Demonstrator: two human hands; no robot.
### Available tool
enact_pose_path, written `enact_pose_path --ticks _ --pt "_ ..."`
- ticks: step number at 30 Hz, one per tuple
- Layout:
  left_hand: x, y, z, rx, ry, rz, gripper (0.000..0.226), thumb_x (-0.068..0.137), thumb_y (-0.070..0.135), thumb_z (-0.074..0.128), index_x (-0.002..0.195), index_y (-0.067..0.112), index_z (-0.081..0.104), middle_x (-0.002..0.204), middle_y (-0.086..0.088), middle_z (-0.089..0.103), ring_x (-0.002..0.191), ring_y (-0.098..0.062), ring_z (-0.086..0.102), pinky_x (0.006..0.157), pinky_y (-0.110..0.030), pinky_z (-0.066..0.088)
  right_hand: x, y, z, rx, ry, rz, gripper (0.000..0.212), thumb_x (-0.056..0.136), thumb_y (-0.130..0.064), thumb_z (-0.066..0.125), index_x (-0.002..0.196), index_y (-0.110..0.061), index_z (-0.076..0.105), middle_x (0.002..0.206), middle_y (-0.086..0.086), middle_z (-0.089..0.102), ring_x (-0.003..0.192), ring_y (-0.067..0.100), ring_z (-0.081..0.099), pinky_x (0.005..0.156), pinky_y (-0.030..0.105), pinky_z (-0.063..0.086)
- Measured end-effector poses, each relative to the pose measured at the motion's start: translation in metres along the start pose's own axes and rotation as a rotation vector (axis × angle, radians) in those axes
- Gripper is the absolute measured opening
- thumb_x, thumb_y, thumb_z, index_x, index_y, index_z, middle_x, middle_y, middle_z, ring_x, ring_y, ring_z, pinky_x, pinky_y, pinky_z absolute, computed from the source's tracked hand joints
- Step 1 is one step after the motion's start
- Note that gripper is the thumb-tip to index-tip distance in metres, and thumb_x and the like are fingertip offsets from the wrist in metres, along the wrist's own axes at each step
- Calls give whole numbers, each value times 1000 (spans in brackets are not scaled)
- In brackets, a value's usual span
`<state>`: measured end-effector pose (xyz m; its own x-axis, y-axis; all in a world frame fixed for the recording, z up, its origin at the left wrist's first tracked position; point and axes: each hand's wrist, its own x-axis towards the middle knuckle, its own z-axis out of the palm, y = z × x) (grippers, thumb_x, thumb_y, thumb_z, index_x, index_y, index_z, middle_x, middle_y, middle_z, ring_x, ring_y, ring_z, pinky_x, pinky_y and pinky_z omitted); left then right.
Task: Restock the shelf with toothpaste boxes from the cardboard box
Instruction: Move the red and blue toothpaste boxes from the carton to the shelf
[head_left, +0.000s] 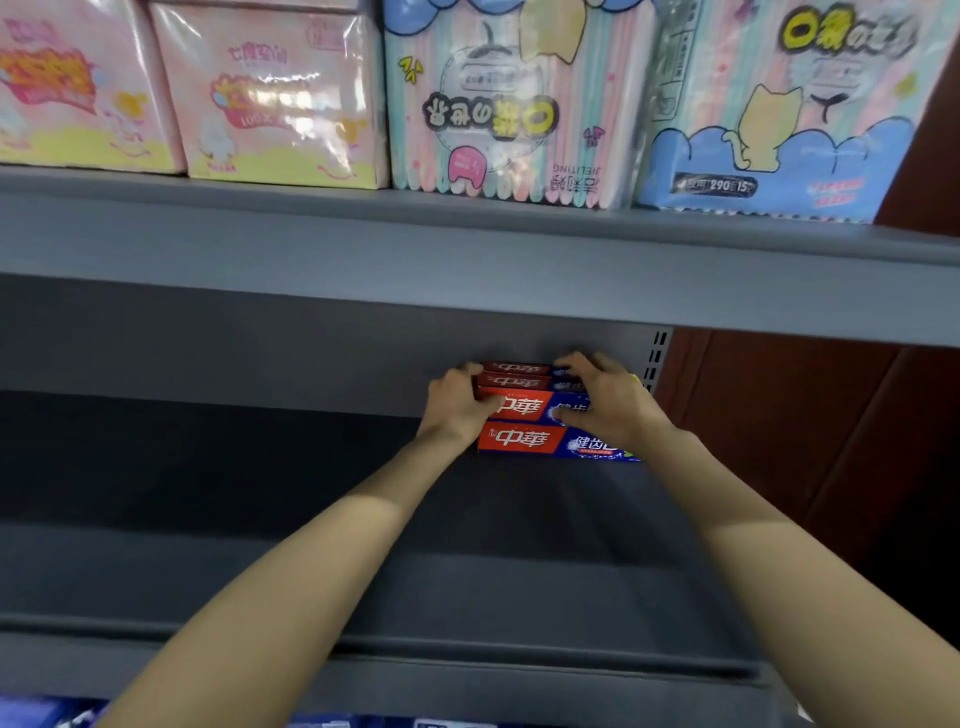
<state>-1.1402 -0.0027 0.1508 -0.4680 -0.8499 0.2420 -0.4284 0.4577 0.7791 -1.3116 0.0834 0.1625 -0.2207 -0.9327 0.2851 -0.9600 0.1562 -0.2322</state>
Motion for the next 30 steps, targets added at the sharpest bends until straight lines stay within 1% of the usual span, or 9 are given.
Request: enact_pose_path --ticks 5,8,11,14,17,21,24,25,30 --pt "2 3 4 28 7 -18 54 88 19 64 137 10 42 134 -11 53 118 -22 56 92 -29 47 3 -6 -4 -89 -41 10 56 87 -38 62 135 -20 41 136 5 42 121 24 49 97 42 47" --pt "1 2 -6 72 -22 -7 53 91 18 61 139 12 40 135 -10 52 119 -21 55 93 -29 47 2 -13 -3 -125 -39 22 58 88 -35 62 138 -18 39 137 5 41 124 25 46 104 39 39" --pt "-8 4 -25 261 55 104 42 93 21 56 134 15 45 130 -7 56 114 -21 58 92 -35 51 -3 -30 2 -15 28 -3 52 89 -27 61 136 -16 43 138 6 41 128 25 41 108 38 37" --pt "-27 2 -50 499 142 228 34 95 20 50 129 17 48 124 -5 59 109 -23 60 86 -39 52 -9 -67 8 157 141 -32 35 89 -18 59 123 -14 56 129 7 49 118 23 50 98 32 43" --pt "-54 -10 -80 723 200 300 34 96 23 46 130 18 47 125 -6 57 108 -26 59 79 -36 49 -15 -117 18 237 148 -102 23 89 -13 56 110 -12 64 118 8 59 107 24 57 91 31 44" --pt "-99 -47 -134 794 281 150 36 94 25 48 128 15 48 122 -7 58 111 -29 56 78 -36 47 -23 -196 44 313 92 -133 24 90 -2 48 106 -12 64 111 9 65 105 25 60 91 38 48" --pt "-141 -86 -191 791 334 106 20 81 18 65 99 10 64 92 -9 67 85 -32 64 60 -34 48 -31 -274 66 344 29 -150 29 90 -2 44 109 -14 64 111 6 67 107 24 59 94 33 45" --pt "-157 -102 -213 785 332 66 17 82 17 62 98 11 64 91 -9 67 84 -33 64 60 -34 48 -36 -304 75 354 16 -170 30 91 -4 45 112 -15 63 113 6 66 108 23 58 95 33 45" --pt "-245 -193 -325 695 315 -150 27 93 21 42 118 18 51 109 -9 65 99 -34 60 72 -36 43 -77 -455 128 465 -10 -233 25 92 -7 47 107 -14 66 105 9 65 95 24 61 85 36 49"
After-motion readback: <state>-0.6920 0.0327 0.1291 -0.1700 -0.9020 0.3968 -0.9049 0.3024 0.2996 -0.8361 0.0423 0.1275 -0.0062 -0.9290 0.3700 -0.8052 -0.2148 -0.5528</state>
